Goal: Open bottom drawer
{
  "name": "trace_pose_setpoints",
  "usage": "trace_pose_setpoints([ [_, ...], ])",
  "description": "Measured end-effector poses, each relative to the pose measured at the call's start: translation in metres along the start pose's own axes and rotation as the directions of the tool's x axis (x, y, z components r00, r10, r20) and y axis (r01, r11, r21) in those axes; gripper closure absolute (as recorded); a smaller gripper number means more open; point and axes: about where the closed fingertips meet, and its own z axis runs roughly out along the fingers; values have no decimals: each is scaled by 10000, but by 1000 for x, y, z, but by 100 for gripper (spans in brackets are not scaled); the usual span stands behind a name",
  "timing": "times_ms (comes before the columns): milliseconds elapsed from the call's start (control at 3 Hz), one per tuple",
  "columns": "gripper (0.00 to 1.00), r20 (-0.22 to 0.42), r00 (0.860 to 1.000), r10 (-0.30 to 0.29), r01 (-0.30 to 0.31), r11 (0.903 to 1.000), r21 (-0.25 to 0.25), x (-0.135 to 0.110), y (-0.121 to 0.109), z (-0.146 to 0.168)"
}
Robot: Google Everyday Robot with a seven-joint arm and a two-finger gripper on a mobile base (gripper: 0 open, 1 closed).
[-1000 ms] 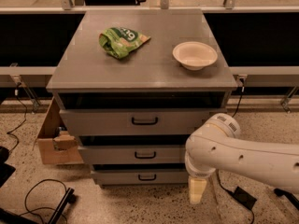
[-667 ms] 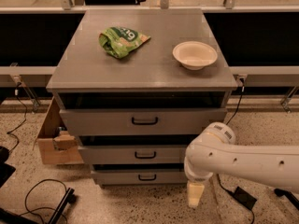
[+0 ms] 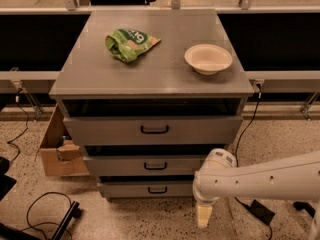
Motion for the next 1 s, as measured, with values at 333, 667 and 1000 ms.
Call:
trace_pose_setpoints([
  [333,0,5,10000,6,-6,10000,-5,0,0,0],
  [667,0,336,9993,154,-147,9997,-191,-8,10,25],
  [1000,0,696,9969,371,-347,9988,-353,-12,14,68],
])
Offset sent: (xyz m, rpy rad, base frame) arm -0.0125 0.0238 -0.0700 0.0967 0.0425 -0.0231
